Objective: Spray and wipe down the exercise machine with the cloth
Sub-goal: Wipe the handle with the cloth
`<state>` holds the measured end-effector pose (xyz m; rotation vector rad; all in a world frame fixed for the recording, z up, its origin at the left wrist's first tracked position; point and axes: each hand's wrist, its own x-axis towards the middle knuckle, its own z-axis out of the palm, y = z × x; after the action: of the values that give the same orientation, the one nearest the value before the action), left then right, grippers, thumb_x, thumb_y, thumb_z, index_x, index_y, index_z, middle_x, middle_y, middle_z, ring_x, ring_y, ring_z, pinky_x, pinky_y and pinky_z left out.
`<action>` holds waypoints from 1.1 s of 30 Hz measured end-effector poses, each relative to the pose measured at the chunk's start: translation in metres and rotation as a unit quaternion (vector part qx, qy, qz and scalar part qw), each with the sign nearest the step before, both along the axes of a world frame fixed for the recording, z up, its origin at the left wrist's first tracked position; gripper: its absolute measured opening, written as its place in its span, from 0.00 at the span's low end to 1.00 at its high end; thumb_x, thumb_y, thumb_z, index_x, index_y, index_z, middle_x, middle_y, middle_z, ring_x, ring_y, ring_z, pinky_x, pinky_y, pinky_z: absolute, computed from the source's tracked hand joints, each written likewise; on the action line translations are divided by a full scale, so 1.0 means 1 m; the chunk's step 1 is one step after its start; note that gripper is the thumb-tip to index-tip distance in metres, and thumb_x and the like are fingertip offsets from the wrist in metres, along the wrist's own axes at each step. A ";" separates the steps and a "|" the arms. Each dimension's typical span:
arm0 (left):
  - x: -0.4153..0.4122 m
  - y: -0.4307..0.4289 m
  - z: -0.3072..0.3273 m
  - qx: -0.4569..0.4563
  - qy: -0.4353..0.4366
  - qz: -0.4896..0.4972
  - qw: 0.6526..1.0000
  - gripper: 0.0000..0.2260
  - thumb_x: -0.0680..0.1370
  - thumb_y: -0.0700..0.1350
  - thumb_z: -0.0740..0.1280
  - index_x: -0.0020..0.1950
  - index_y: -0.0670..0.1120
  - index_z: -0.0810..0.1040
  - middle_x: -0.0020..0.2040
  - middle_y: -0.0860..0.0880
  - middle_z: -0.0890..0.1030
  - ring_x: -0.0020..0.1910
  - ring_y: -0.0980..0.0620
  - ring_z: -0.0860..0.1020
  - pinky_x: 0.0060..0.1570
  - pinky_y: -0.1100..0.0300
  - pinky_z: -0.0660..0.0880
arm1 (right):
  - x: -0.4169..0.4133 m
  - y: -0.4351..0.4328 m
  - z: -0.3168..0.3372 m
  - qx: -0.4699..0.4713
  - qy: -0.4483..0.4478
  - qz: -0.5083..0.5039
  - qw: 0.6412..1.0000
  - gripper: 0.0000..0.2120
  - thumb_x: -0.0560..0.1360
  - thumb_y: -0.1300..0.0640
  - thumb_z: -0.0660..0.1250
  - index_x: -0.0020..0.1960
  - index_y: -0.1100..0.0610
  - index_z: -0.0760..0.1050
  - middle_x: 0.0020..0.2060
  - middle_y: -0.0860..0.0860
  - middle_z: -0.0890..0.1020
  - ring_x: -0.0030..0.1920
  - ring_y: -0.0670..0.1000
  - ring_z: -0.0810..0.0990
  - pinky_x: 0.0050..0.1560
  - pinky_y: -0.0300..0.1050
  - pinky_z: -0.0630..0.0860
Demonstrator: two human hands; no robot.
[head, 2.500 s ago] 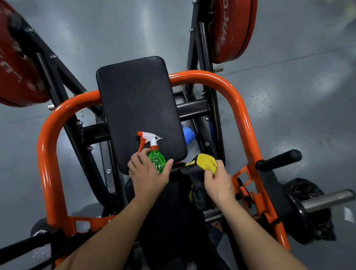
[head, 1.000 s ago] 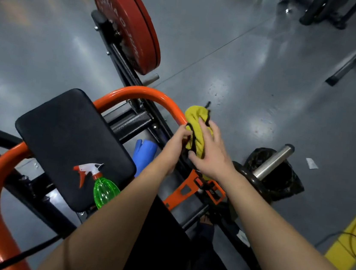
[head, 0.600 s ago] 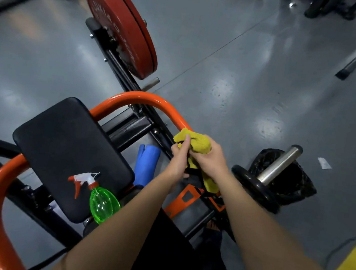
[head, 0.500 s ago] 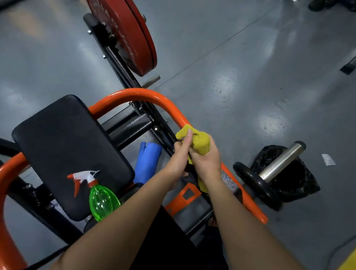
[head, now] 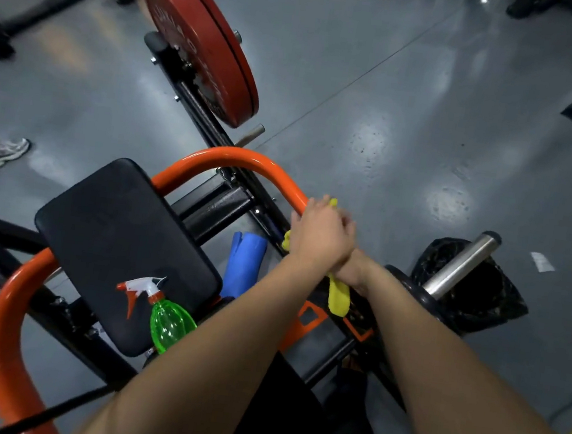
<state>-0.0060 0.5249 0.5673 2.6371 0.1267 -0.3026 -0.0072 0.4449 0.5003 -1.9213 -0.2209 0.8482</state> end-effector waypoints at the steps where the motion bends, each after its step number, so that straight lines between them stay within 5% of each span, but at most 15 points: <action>1: 0.005 0.001 0.003 0.083 0.016 -0.032 0.996 0.12 0.81 0.51 0.64 0.58 0.47 0.82 0.67 0.45 0.77 0.72 0.44 0.69 0.74 0.42 0.60 | 0.007 -0.007 0.001 -0.069 0.017 0.044 0.997 0.18 0.81 0.67 0.64 0.70 0.68 0.71 0.59 0.55 0.73 0.55 0.49 0.70 0.51 0.38 0.74; 4: 0.016 0.002 0.009 0.181 0.042 -0.086 0.979 0.15 0.81 0.50 0.62 0.60 0.44 0.81 0.63 0.46 0.79 0.73 0.45 0.67 0.72 0.43 0.63 | 0.023 -0.023 -0.003 -0.125 0.061 0.059 0.989 0.13 0.74 0.68 0.65 0.55 0.76 0.74 0.49 0.56 0.71 0.47 0.51 0.68 0.43 0.49 0.71; 6: 0.021 0.003 0.005 0.213 0.059 -0.125 0.967 0.16 0.80 0.49 0.61 0.63 0.45 0.82 0.73 0.45 0.73 0.78 0.43 0.60 0.72 0.41 0.62 | 0.027 -0.026 -0.003 -0.119 0.076 0.070 0.988 0.18 0.70 0.65 0.69 0.56 0.75 0.74 0.47 0.55 0.74 0.48 0.53 0.70 0.47 0.54 0.73; 9: 0.023 0.006 -0.001 0.264 0.026 -0.213 0.940 0.17 0.82 0.48 0.59 0.64 0.46 0.83 0.84 0.45 0.54 0.83 0.43 0.45 0.79 0.39 0.49 | 0.025 -0.029 -0.009 -0.095 0.070 0.035 0.992 0.17 0.73 0.66 0.71 0.62 0.67 0.77 0.57 0.62 0.83 0.50 0.50 0.75 0.49 0.54 0.78; 11: 0.020 0.007 -0.002 0.260 -0.021 -0.260 0.930 0.16 0.83 0.48 0.59 0.62 0.46 0.84 0.83 0.44 0.60 0.83 0.42 0.52 0.79 0.43 0.49 | 0.015 -0.033 -0.017 -0.058 0.068 -0.060 0.994 0.22 0.70 0.64 0.74 0.64 0.61 0.78 0.59 0.62 0.83 0.54 0.50 0.79 0.52 0.50 0.80; 13: 0.021 0.007 -0.001 0.217 -0.002 -0.247 0.944 0.13 0.83 0.48 0.61 0.58 0.46 0.84 0.69 0.44 0.78 0.71 0.41 0.73 0.67 0.51 0.67 | -0.004 -0.030 -0.021 -0.041 0.074 -0.136 0.987 0.23 0.73 0.62 0.75 0.67 0.58 0.77 0.57 0.53 0.84 0.57 0.51 0.81 0.54 0.46 0.80; 15: 0.025 0.010 0.003 0.157 0.027 -0.226 0.961 0.12 0.82 0.51 0.63 0.53 0.48 0.84 0.53 0.45 0.84 0.55 0.41 0.81 0.48 0.54 0.72 | -0.025 -0.018 -0.021 -0.038 0.038 -0.187 0.981 0.16 0.78 0.60 0.72 0.64 0.56 0.76 0.50 0.48 0.82 0.51 0.46 0.80 0.45 0.38 0.76; 19: 0.030 0.018 -0.002 0.014 0.044 -0.211 0.976 0.24 0.80 0.59 0.67 0.30 0.46 0.72 0.27 0.49 0.72 0.30 0.48 0.71 0.33 0.54 0.65 | -0.051 0.017 -0.025 -0.052 -0.020 -0.280 0.959 0.15 0.82 0.59 0.65 0.68 0.59 0.71 0.51 0.51 0.78 0.52 0.51 0.79 0.49 0.42 0.72; 21: 0.027 0.017 -0.003 -0.055 0.033 -0.169 0.984 0.27 0.78 0.58 0.68 0.27 0.46 0.62 0.25 0.47 0.63 0.27 0.48 0.63 0.31 0.52 0.62 | -0.054 0.028 -0.026 -0.063 -0.021 -0.303 0.951 0.17 0.81 0.62 0.65 0.69 0.62 0.71 0.54 0.53 0.78 0.56 0.53 0.79 0.52 0.39 0.71; 24: 0.021 0.012 -0.005 -0.126 0.016 -0.054 0.990 0.20 0.70 0.52 0.63 0.26 0.45 0.58 0.28 0.46 0.59 0.30 0.47 0.59 0.30 0.53 0.59 | -0.043 0.015 -0.028 -0.135 -0.033 -0.245 0.960 0.17 0.79 0.59 0.67 0.67 0.61 0.74 0.57 0.56 0.81 0.58 0.57 0.80 0.54 0.46 0.75; 27: 0.013 0.001 -0.003 -0.120 0.016 0.074 0.990 0.19 0.74 0.48 0.64 0.26 0.43 0.65 0.26 0.44 0.64 0.33 0.39 0.68 0.32 0.53 0.61 | -0.001 -0.016 -0.033 -0.124 0.040 -0.078 0.988 0.21 0.73 0.50 0.68 0.63 0.56 0.76 0.57 0.57 0.81 0.59 0.59 0.80 0.61 0.56 0.77; 30: 0.008 -0.015 0.008 -0.095 0.035 0.206 0.973 0.13 0.80 0.47 0.61 0.45 0.43 0.82 0.46 0.40 0.83 0.51 0.36 0.81 0.49 0.50 0.77 | 0.046 -0.037 -0.097 -0.207 0.042 0.092 0.973 0.20 0.64 0.43 0.65 0.50 0.54 0.76 0.45 0.56 0.80 0.48 0.61 0.79 0.50 0.57 0.80; 33: 0.015 -0.020 0.010 -0.076 0.078 0.264 0.958 0.16 0.83 0.48 0.61 0.62 0.40 0.80 0.62 0.39 0.81 0.63 0.37 0.79 0.61 0.49 0.75 | 0.075 -0.047 -0.195 -0.161 0.049 0.121 0.978 0.21 0.66 0.49 0.69 0.53 0.62 0.74 0.46 0.64 0.76 0.41 0.64 0.74 0.43 0.66 0.77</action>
<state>0.0091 0.5044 0.5776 2.3138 0.8077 -0.3191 0.0679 0.3984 0.3053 -2.1735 -0.2758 1.1980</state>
